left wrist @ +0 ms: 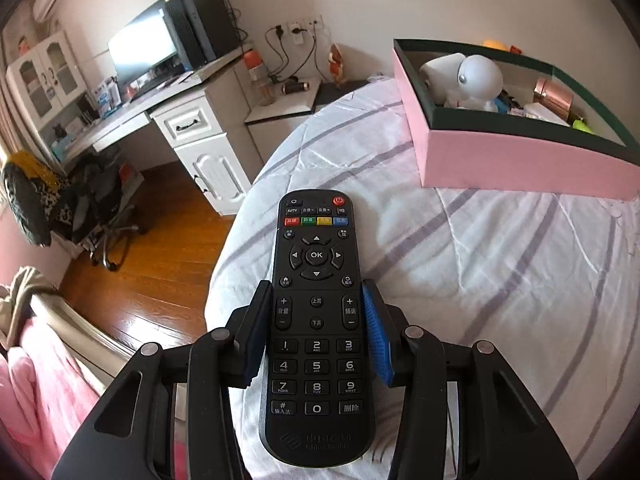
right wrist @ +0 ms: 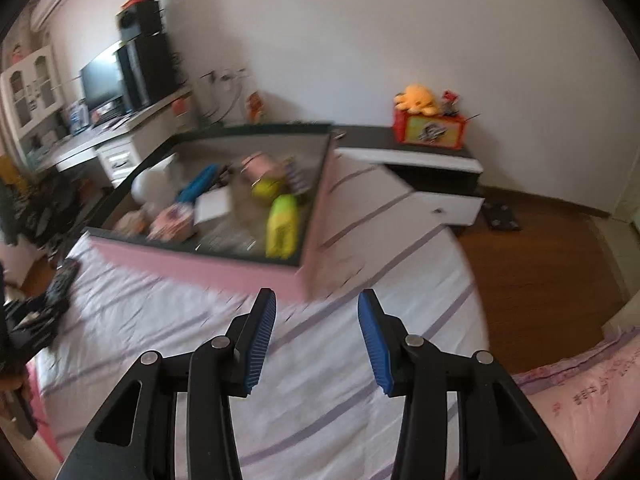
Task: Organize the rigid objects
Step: 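Carry the black remote with the left tool over the pink box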
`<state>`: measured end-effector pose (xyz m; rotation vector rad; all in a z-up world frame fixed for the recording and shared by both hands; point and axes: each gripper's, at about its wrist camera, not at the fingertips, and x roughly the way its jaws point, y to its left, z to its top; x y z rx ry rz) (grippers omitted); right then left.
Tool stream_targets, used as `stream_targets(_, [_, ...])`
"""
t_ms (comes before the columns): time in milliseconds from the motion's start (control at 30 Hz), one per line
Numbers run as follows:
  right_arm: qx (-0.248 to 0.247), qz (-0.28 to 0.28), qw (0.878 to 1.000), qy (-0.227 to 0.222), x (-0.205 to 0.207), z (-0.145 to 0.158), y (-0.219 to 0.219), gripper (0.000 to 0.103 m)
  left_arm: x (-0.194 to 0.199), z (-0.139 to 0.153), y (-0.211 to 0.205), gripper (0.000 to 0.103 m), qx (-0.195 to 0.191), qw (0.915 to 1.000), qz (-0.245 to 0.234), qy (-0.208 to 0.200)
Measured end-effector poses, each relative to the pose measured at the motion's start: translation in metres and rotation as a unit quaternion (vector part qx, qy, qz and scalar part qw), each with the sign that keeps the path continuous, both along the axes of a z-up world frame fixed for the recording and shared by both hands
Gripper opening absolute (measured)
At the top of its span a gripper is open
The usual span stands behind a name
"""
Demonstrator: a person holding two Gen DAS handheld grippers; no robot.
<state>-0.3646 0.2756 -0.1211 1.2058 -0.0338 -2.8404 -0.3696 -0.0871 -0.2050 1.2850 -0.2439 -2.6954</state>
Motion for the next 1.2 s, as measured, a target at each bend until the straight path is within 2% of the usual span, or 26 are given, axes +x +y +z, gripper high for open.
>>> stream_targets(233, [-0.040,0.014,0.998,-0.041,-0.066,-0.008,-0.005,0.044,-0.019,-0.004,0.000,0.044,0.001,1.0000,-0.008,-0.005])
stream_targets(367, [-0.005,0.012,0.998,-0.068,-0.092,-0.024,-0.019,0.044,-0.026,-0.004,-0.002,0.045,0.003,0.9999,-0.009,-0.003])
stream_targets(467, [0.021,0.012,0.997,-0.078,-0.102,-0.033,-0.024,0.024,-0.030,-0.003,-0.004,0.045,0.010,0.9998,-0.018,0.006])
stream_targets(600, [0.025,0.025,0.996,-0.084,-0.104,-0.041,-0.028,0.012,-0.034,0.000,-0.010,0.044,0.034,0.9991,-0.024,0.007])
stream_targets(867, [0.031,0.027,0.996,-0.079,-0.100,-0.041,-0.027,0.012,-0.036,0.011,-0.002,0.044,0.039,0.9981,-0.045,0.014])
stream_targets(1200, [0.030,0.031,0.995,-0.085,-0.103,-0.041,-0.027,0.012,-0.025,0.052,0.004,0.044,0.029,0.9958,-0.065,0.057])
